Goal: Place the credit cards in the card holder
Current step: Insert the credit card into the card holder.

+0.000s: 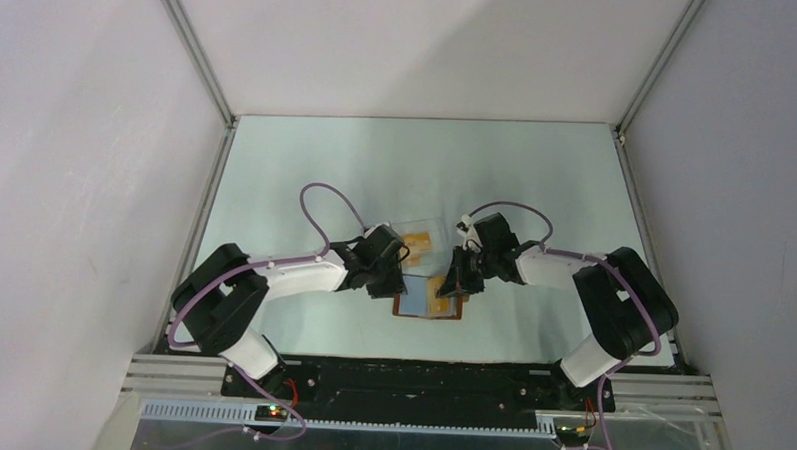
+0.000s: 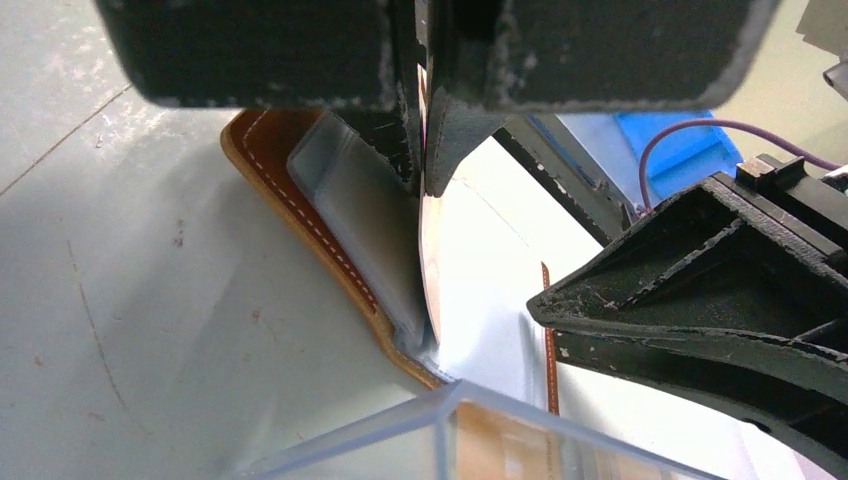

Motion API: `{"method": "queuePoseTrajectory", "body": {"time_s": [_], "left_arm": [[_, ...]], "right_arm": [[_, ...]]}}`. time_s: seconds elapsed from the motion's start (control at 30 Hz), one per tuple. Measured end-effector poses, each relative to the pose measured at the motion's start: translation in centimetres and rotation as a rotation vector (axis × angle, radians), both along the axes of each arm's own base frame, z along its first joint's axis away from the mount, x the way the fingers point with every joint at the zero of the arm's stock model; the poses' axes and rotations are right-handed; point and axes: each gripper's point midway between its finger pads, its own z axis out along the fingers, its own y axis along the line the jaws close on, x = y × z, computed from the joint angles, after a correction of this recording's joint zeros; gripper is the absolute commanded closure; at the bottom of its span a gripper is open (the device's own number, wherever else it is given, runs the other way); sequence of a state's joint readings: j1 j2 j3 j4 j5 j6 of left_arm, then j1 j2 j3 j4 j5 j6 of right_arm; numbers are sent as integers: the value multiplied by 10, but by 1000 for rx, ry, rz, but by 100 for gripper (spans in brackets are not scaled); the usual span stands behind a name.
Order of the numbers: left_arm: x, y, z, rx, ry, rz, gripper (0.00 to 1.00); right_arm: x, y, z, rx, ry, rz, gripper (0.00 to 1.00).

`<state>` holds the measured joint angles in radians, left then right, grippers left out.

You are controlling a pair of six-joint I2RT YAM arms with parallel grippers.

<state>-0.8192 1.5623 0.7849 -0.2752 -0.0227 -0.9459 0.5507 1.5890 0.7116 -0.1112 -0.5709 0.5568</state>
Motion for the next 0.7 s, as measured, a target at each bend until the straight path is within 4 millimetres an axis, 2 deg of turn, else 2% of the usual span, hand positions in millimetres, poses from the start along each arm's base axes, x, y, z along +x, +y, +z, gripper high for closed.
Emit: {"method": "queuePoseTrajectory", "body": {"time_s": [0.47,0.57,0.7], "left_arm": [[-1,1,-2,7,5,-4,67],[0,0,-2,8,6,-5,78],[0,-1,-4,10,13,-8,85]], "right_arm": [[-4,-10,-3,18,15,-29,100],[-4,-11,-4,17,16,-32,100],[-6,-13,1,20,8,-33,100]]}}
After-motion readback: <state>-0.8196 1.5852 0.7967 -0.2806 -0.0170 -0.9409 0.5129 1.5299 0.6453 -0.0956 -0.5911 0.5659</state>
